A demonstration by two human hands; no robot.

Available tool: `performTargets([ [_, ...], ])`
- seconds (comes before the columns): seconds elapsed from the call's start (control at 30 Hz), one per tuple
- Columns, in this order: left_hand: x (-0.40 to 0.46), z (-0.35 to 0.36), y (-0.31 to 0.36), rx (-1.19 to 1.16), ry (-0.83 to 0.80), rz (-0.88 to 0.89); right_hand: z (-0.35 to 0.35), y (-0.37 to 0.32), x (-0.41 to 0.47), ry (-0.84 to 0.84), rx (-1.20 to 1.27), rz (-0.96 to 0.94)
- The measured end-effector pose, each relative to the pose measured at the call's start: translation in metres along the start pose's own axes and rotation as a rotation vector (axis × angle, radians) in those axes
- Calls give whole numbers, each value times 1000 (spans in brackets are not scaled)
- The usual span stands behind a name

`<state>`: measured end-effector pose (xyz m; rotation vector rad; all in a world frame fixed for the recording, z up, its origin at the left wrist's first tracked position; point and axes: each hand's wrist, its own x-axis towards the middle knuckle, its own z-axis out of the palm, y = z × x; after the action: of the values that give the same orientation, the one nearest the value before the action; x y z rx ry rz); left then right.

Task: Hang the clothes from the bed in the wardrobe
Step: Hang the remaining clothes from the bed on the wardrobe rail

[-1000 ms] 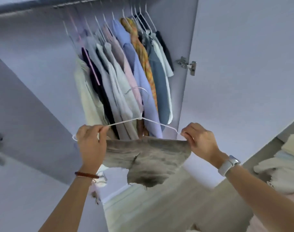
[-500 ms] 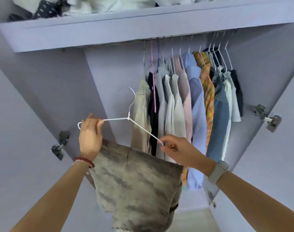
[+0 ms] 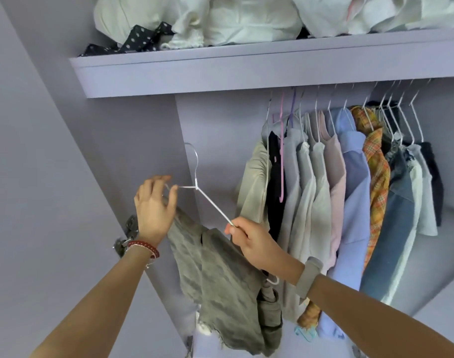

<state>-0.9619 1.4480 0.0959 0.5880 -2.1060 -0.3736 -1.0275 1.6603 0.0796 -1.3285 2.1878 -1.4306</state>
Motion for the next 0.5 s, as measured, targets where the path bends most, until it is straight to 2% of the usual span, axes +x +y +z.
performTargets([
  [0.17, 34, -29, 26, -121, 153, 105, 19, -7, 45, 224, 43, 67],
  [0.33, 79, -44, 65, -49, 292, 326, 12, -21, 95, 427, 68, 99],
  [0.5, 116, -31, 84, 198, 189, 416, -11, -38, 145, 625, 32, 131],
])
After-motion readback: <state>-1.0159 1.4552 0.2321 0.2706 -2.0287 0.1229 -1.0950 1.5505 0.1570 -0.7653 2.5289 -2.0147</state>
